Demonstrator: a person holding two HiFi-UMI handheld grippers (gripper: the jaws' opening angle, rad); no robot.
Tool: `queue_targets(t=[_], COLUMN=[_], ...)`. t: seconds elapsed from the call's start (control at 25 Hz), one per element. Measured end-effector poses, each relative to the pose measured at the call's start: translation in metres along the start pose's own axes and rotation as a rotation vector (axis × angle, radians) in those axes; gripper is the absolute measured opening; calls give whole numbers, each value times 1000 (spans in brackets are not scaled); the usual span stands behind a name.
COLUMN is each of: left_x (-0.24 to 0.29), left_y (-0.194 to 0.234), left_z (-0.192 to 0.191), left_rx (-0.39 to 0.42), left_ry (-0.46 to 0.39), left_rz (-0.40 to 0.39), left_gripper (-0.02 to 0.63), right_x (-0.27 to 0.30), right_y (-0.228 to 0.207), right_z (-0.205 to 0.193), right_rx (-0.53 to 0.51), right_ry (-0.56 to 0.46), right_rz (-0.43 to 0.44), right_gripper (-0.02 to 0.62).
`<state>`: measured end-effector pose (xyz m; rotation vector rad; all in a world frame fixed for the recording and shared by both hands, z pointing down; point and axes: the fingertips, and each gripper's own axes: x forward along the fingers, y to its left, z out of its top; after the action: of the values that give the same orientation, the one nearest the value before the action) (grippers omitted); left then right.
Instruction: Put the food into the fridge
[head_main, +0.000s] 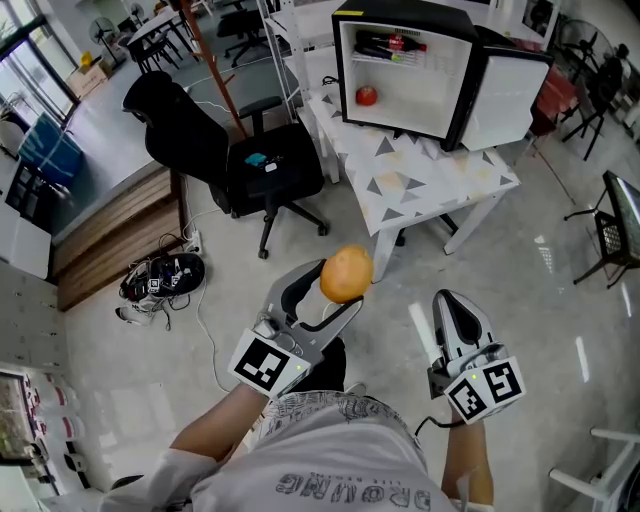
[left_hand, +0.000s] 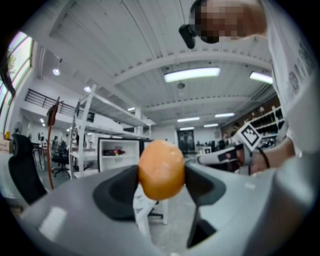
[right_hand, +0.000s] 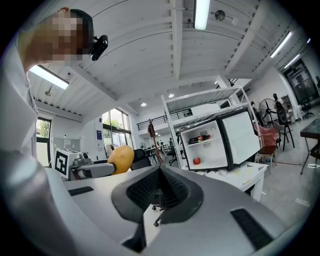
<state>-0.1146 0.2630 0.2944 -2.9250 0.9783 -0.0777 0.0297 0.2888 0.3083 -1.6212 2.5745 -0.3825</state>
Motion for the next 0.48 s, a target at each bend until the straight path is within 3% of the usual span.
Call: queue_targets(t=[0.48], left_x=[57], left_y=[84], left_z=[-23], left_rx=[-13], left_ry=[30], left_rz=[-7], left_gripper=[298], right_x=[90], right_y=[-41], right_z=[-6], right_rx=[33], right_ry=[30], right_rz=[-21], right_gripper=[2])
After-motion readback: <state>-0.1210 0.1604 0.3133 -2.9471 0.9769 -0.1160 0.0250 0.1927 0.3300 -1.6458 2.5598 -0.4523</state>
